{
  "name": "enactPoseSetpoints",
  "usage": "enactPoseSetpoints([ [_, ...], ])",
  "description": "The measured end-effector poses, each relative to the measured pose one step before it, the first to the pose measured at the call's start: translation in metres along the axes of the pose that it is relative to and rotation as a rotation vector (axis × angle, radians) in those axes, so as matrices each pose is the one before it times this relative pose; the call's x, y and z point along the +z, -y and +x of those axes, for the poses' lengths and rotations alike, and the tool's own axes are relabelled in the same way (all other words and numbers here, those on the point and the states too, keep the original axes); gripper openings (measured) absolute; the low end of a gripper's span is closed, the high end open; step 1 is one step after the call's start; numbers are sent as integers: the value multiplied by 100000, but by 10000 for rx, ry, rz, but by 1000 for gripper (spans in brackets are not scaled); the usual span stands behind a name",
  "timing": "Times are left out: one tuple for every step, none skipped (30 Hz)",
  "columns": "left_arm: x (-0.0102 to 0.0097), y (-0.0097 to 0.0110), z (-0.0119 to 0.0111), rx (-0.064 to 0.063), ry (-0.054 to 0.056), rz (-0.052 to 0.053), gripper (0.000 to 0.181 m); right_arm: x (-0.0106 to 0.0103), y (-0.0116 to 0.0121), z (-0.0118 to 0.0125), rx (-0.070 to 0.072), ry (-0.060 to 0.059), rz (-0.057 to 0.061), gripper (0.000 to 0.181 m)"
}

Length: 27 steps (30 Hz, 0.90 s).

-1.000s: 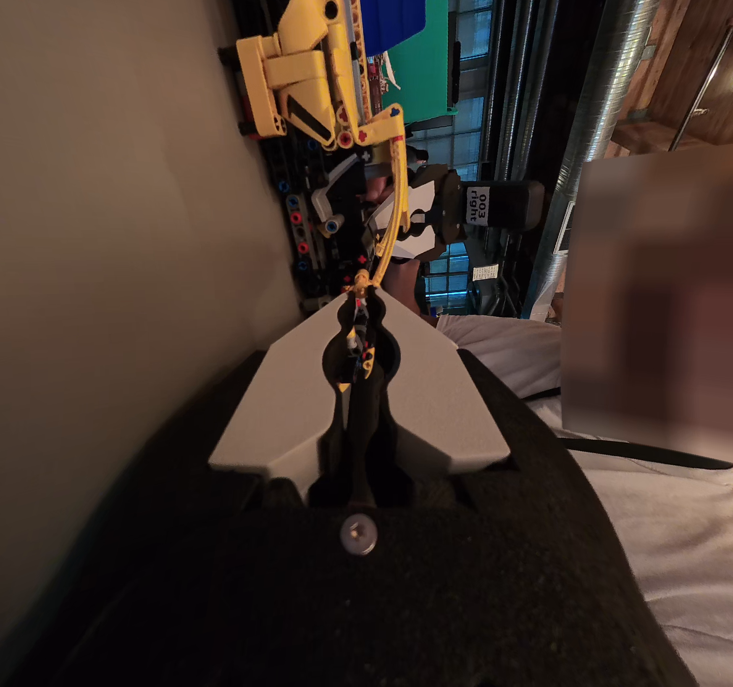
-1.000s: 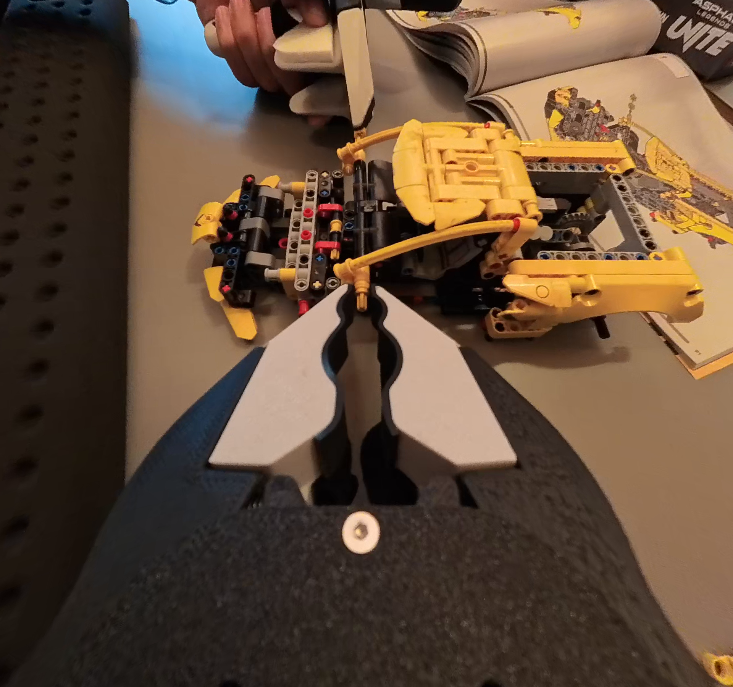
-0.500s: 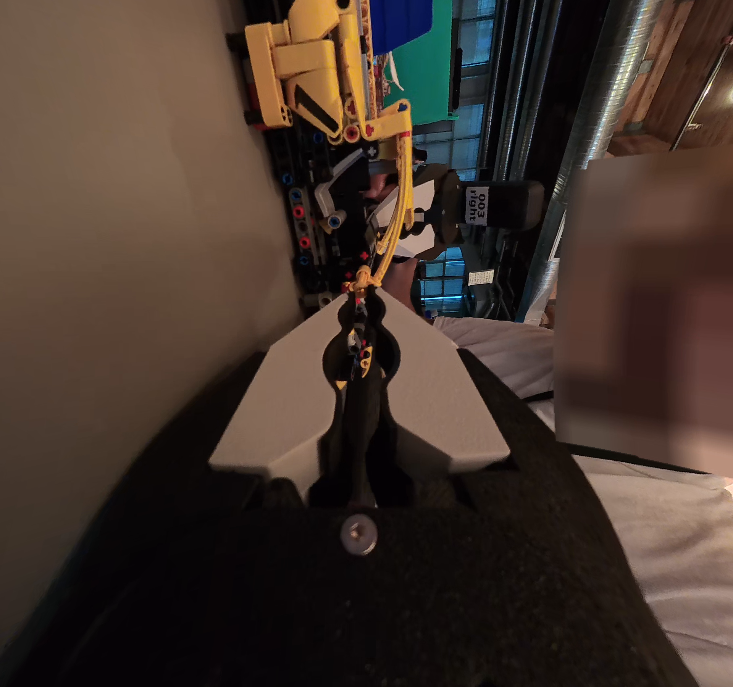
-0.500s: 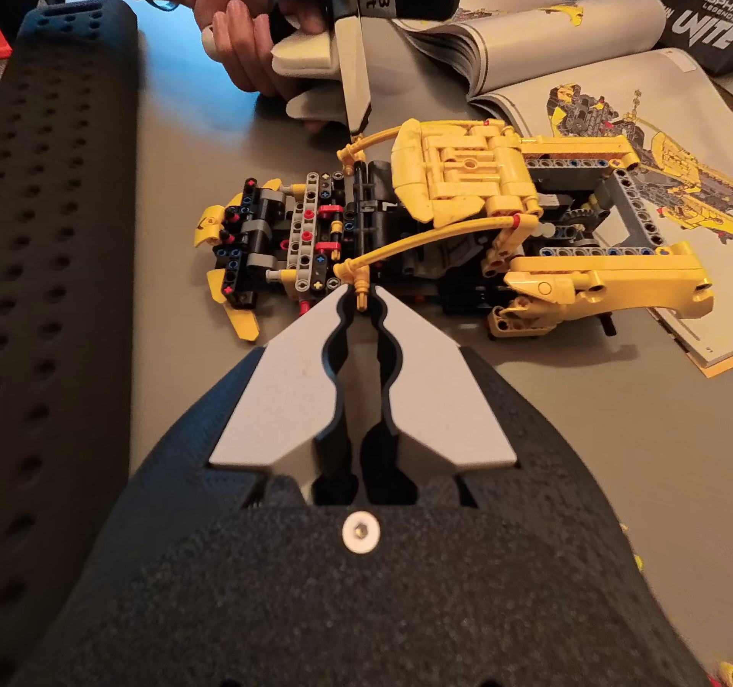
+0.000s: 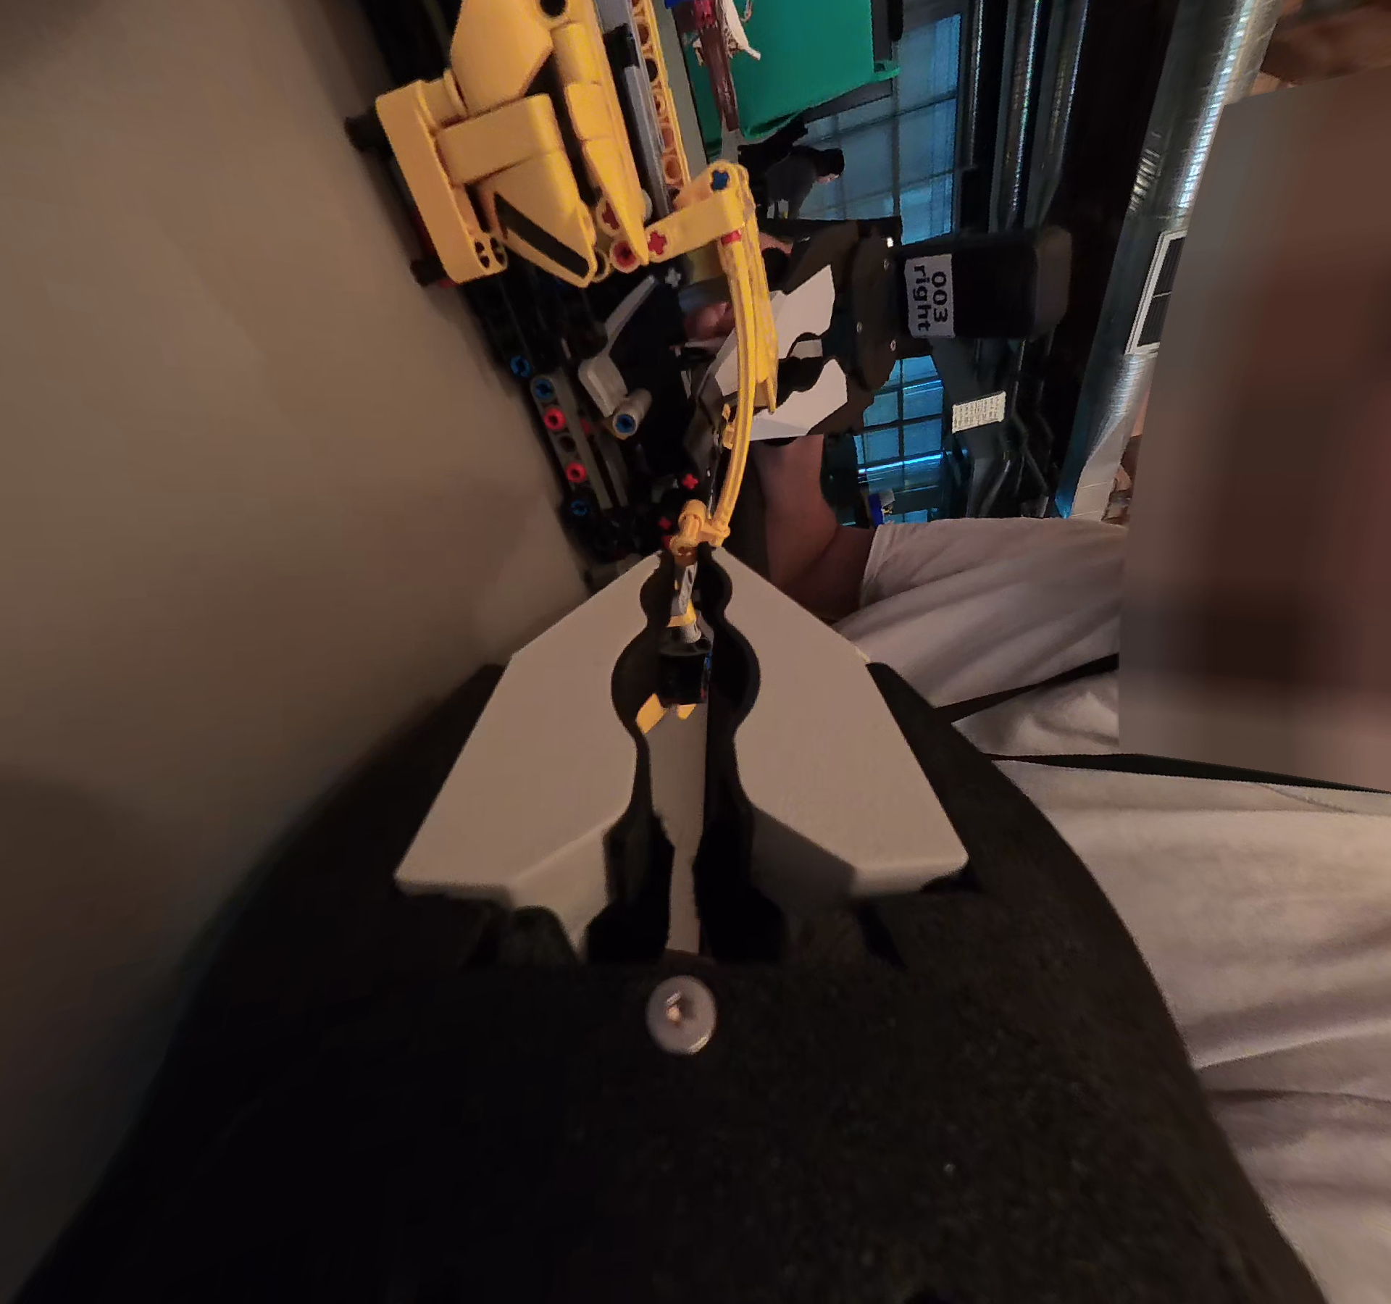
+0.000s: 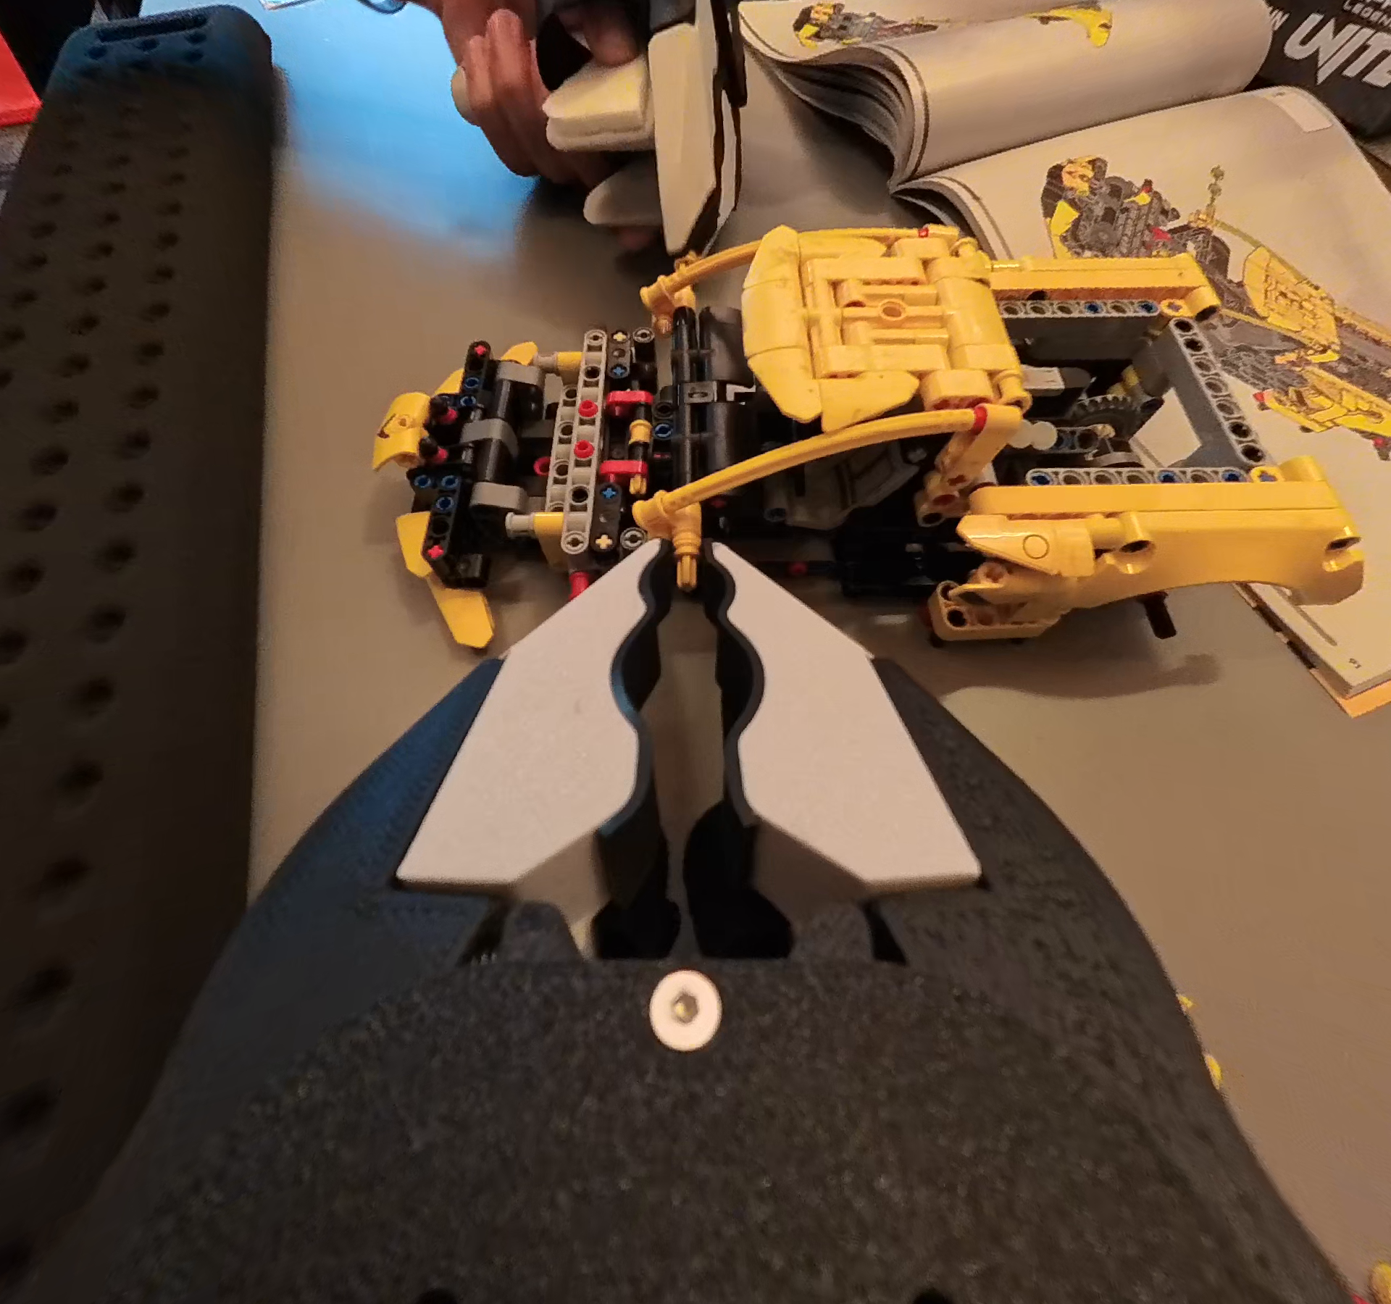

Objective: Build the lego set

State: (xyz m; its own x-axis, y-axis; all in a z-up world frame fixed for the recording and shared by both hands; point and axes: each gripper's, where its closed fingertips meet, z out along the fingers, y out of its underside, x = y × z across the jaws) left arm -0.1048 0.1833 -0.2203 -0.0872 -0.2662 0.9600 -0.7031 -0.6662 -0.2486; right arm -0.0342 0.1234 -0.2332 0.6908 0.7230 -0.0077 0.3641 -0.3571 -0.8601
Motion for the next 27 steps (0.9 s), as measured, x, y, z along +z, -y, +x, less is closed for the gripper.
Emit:
enactPoseSetpoints([
  [-3,-15,0,65,20,28,5,-1,0,4,4,5,0,5],
  [10,-40,6,80,28,20,5,5,3,-1,12,10,0,5],
  [23,-106,-20,91,48,-19,6,-6,-3,-7,14,13,1,5],
  [27,-61,-2,109,55,14,5,4,-1,-5,6,6,-3,5],
  [8,-11,2,97,39,44,6,-1,-1,4,5,5,-1,5],
  [3,-7,-3,51,17,35,6,6,3,-11,9,9,0,5],
  [-2,11,7,10,2,30,6,-7,-6,-3,7,3,-1,5],
  [11,16,-5,2,-4,13,5,-1,-2,-2,1,1,-1,5],
  [1,12,10,24,0,-3,6,5,2,-2,4,5,-1,5],
  [-2,15,3,42,5,-24,6,-1,-1,-2,0,1,-1,5],
  [8,18,2,59,-3,-59,6,-6,-5,-6,-2,0,-1,5],
  [3,14,17,78,-21,-111,6,-9,-8,-3,11,12,-3,5],
  [-1,-11,5,114,-28,-179,6,4,3,-2,17,18,-1,5],
  [0,-16,-4,153,-19,-238,6,0,1,-12,19,19,1,5],
  [5,-3,-5,208,-3,-262,6,-9,-6,-2,18,18,-2,5],
  [6,-1,-2,254,13,-241,6,4,3,-4,18,19,-1,5],
  [43,11,-2,210,5,-189,6,-6,0,0,17,17,3,5],
  [80,-27,7,91,-24,-152,6,-20,-21,4,9,13,-10,5],
  [76,-30,7,-37,-58,-91,6,-42,-20,14,-1,15,3,5],
  [33,3,17,-118,-72,-16,6,-29,-17,10,33,27,-2,5],
  [10,-6,1,-116,-51,20,6,-5,-4,-6,32,29,-4,5],
  [7,13,6,-77,-19,39,6,7,-12,-8,7,7,-5,5],
  [12,-7,0,-80,-10,56,6,3,-5,6,-15,-12,-6,5],
  [12,13,9,-120,-27,78,6,5,-4,-4,-24,-20,-5,5],
  [-1,13,6,-127,-34,94,6,4,-7,-11,-28,-24,-7,5],
  [-16,25,17,-59,-14,84,6,20,-12,-7,-48,-36,-9,5],
  [-23,10,28,45,-3,23,6,23,2,-11,-66,-40,-9,5],
])
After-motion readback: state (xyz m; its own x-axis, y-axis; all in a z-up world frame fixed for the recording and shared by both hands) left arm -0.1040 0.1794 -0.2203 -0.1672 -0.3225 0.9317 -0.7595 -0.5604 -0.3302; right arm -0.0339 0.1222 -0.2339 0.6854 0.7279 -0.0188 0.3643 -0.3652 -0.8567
